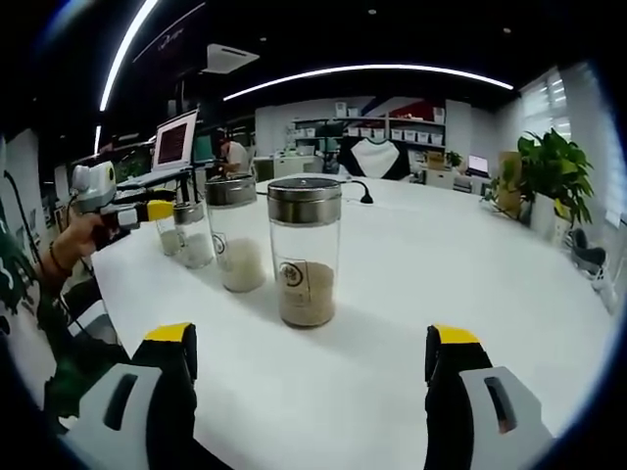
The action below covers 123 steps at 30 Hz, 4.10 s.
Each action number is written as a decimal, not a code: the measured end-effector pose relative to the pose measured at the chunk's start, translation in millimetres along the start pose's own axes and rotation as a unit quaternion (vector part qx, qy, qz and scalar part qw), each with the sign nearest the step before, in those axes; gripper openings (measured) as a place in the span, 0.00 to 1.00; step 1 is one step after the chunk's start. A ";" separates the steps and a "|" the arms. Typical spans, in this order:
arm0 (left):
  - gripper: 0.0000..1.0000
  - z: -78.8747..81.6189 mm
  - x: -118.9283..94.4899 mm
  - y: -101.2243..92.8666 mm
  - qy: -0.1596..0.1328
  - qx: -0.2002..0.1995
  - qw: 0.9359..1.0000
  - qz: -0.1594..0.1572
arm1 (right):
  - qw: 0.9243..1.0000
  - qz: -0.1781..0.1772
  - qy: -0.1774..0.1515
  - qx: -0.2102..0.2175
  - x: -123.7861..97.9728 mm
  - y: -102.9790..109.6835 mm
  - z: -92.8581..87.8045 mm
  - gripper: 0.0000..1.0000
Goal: Rotate the seasoning bottle until the label or dispensing opening points toward the visible target arrow and the bottle remains upright within the marked orientation range
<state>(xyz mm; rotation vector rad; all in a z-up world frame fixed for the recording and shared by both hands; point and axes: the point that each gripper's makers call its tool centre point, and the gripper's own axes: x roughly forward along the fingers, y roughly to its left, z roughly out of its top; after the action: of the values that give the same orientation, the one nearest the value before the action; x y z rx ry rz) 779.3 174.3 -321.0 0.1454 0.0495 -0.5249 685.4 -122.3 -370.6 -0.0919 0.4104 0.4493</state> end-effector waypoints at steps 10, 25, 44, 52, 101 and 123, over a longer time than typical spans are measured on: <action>0.53 2.4 -3.1 -13.1 0.015 -0.006 0.995 -0.097 | 1.000 -0.004 0.003 0.008 1.6 -2.8 -2.5 0.99; 0.53 1.1 6.8 -21.1 0.005 0.009 0.967 -0.253 | 1.000 -0.007 -0.001 0.009 -1.0 -3.1 0.8 0.99; 0.47 -12.9 12.6 -34.1 0.036 -0.017 0.935 -0.351 | 1.000 -0.001 -0.012 0.005 -2.4 -0.4 6.4 0.99; 0.37 -15.3 10.8 -30.9 0.034 -0.016 0.936 -0.350 | 1.000 -0.004 -0.016 0.005 -4.0 -2.7 8.2 0.99; 0.37 -13.2 13.3 -26.9 0.037 -0.034 0.961 -0.271 | 1.000 -0.003 -0.012 0.005 -3.2 -1.4 6.8 0.99; 0.37 -12.7 14.9 -20.8 0.029 -0.050 0.979 -0.197 | 1.000 -0.005 -0.010 0.006 -3.1 -2.7 5.7 0.99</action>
<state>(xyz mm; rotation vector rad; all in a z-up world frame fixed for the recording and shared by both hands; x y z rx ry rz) 781.5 151.0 -337.4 0.0520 0.1635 -0.9117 686.1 -125.0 -364.1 -0.0775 0.3930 0.4375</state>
